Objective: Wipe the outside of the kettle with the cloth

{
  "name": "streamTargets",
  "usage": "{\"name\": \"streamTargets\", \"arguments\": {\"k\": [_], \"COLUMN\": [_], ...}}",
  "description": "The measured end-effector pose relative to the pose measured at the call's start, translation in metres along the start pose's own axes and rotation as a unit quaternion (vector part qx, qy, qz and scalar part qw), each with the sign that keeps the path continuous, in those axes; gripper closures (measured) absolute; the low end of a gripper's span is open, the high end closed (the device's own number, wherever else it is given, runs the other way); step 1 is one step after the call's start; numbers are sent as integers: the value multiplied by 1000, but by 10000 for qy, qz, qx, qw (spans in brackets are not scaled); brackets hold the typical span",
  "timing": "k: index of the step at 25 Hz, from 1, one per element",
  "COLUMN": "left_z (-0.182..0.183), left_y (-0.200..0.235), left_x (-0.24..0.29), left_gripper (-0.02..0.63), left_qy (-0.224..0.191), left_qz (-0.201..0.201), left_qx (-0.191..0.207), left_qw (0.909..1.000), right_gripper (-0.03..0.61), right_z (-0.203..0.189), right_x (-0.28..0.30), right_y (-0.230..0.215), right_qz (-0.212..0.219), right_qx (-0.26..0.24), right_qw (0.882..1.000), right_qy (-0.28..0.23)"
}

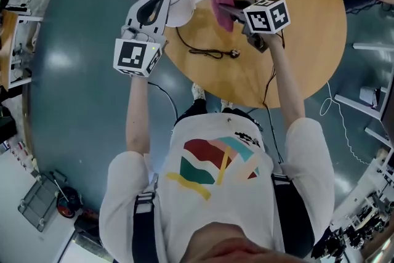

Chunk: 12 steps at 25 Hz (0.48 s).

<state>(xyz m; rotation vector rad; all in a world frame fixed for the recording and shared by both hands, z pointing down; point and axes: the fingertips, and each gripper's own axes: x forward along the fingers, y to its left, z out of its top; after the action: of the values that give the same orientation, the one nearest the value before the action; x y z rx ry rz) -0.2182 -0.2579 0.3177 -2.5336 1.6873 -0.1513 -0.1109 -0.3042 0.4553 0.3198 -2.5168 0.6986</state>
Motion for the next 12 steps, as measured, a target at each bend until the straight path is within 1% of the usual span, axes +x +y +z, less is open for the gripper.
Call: {"name": "streamTargets", "arguments": {"k": [3,6,8,10,11,12], "left_z": [3,0,0,0,1,1], "left_y": [1,2,1,0,-1,-2], "left_x": [2,3,5,5,4,4], "left_gripper": [574,573,572,573,572,572], "left_qy": [-29,56,154,203,221,237], "left_qz": [-20,-96,-135,-155,-165,-179], "left_qx": [4,-35,51,152,192,230], "left_qw": [10000,9999,9998,9996,9994,9993], "right_gripper": [534,534,534,534,534,534], "right_z": [13,24,26,26,28,32], "right_x": [-5,5,14,24,28,30], "right_y": [24,35,36,36,36,37], "right_qz": [-252,-718,-1186,-1667,-1859,-2008], "right_qx": [-367,-919,-1334,-1662,-1710,-1647], "right_qw": [9986,9928,9838,9719,9675,9654], "right_qy": [-269,-280,-151,-62,-109,-229]}}
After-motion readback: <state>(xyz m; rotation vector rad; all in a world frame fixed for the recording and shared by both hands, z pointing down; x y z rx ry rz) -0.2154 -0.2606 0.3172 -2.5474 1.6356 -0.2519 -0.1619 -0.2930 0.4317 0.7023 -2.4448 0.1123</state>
